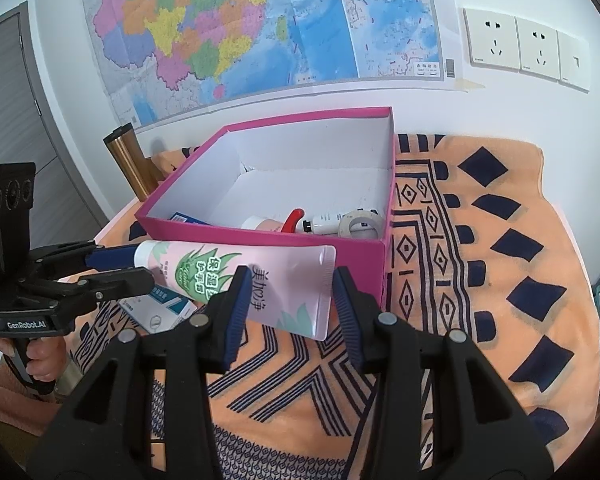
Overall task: Organize rigid objects
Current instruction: 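Lower the pink cream tube into the magenta box with the right gripper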
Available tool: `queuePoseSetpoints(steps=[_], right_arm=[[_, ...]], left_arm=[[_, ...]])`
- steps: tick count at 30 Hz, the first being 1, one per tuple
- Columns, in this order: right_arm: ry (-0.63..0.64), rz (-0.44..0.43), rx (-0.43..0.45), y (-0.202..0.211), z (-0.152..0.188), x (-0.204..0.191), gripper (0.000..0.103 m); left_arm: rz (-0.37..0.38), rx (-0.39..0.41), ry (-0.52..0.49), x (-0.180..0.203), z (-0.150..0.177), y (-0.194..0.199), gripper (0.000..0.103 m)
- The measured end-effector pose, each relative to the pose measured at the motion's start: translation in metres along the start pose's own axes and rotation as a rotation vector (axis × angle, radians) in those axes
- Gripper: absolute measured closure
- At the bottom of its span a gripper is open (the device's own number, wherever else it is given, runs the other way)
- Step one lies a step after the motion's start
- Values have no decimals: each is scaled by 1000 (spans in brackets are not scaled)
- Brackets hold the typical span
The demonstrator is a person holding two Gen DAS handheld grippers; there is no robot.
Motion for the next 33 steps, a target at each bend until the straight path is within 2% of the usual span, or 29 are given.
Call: queuePoseSetpoints(steps=[33], right_arm=[[9,4,35,2,-19,3,57]], left_arm=[[-2,9,-6,-3,-19,-7,60]])
Point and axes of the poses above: each gripper's, at about its wrist camera, not at the fingertips, and y roughly against the way its jaws point, x to its right, z to its underside, the point moved 7 cm from there along -y, roughly the way its jaws point, and after that the axes turned 10 degrees about -y, right-handed, at the moved point
